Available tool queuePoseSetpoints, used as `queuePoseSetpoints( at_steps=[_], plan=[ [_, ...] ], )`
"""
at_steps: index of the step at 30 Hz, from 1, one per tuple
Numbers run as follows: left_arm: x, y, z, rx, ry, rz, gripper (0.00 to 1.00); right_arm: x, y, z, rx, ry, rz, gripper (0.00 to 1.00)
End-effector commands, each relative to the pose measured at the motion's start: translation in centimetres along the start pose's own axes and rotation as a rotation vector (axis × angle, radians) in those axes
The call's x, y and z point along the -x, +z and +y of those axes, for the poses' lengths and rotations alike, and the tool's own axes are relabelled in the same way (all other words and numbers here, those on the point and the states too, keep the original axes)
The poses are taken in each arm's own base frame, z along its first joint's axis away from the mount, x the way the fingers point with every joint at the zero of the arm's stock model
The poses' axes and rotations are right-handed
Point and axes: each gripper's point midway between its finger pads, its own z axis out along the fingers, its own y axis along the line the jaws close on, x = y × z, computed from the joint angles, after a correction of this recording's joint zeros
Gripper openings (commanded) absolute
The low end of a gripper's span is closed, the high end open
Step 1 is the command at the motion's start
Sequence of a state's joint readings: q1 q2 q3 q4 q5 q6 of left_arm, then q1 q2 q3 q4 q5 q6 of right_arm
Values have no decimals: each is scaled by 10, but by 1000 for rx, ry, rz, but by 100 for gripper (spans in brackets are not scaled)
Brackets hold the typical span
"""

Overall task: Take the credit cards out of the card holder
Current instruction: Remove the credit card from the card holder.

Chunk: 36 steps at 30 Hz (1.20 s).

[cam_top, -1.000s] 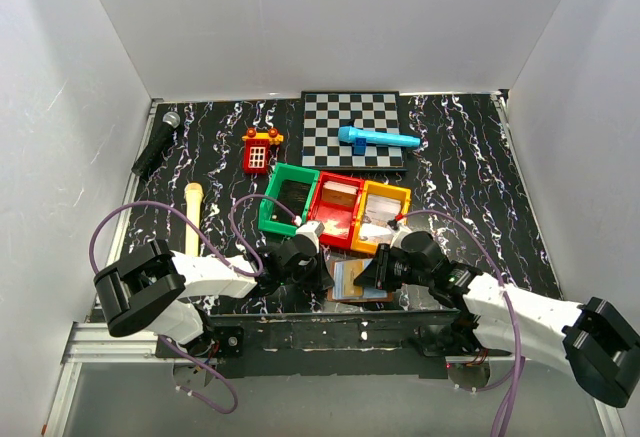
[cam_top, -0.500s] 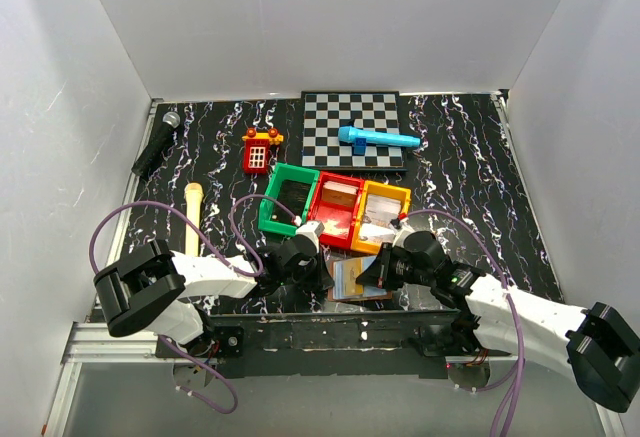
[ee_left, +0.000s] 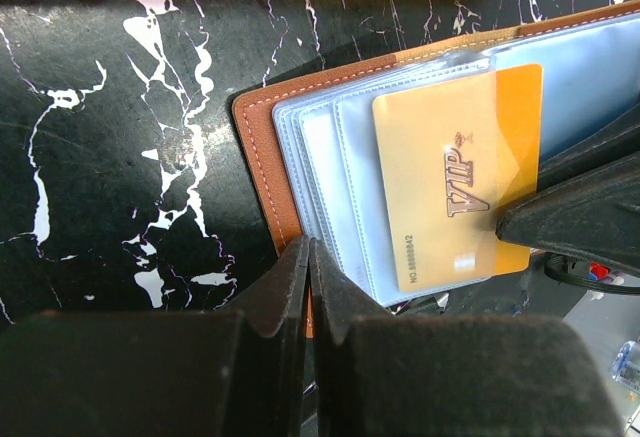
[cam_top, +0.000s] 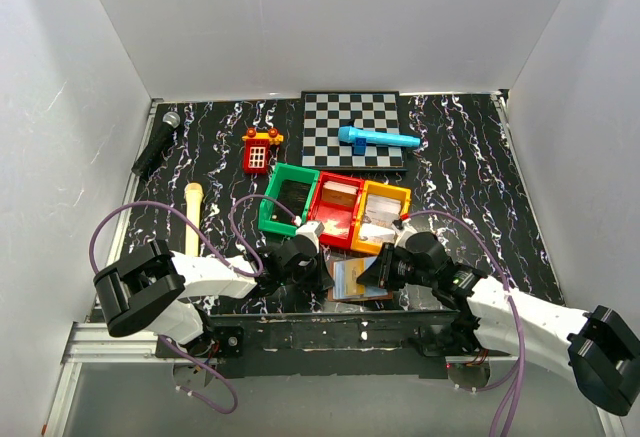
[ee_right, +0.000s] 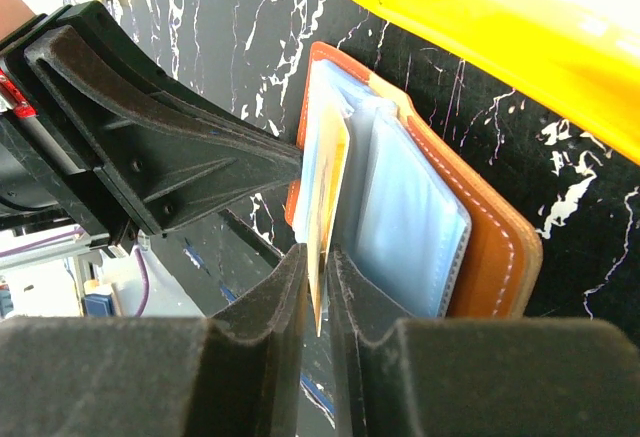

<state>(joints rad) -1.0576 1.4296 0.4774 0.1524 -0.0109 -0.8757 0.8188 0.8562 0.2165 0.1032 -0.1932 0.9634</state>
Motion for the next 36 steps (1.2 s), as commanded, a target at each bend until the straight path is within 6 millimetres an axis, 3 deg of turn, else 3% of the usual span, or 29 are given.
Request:
queuePoseSetpoints(
  at_steps=[1,36],
  plan=[
    [-34,-6,51,176,30,97,0,7,-1,9,34,-9,-28,22],
    [-37,-7,56,188,22,99,0,13,-10,2,21,27,-71,16]
  ],
)
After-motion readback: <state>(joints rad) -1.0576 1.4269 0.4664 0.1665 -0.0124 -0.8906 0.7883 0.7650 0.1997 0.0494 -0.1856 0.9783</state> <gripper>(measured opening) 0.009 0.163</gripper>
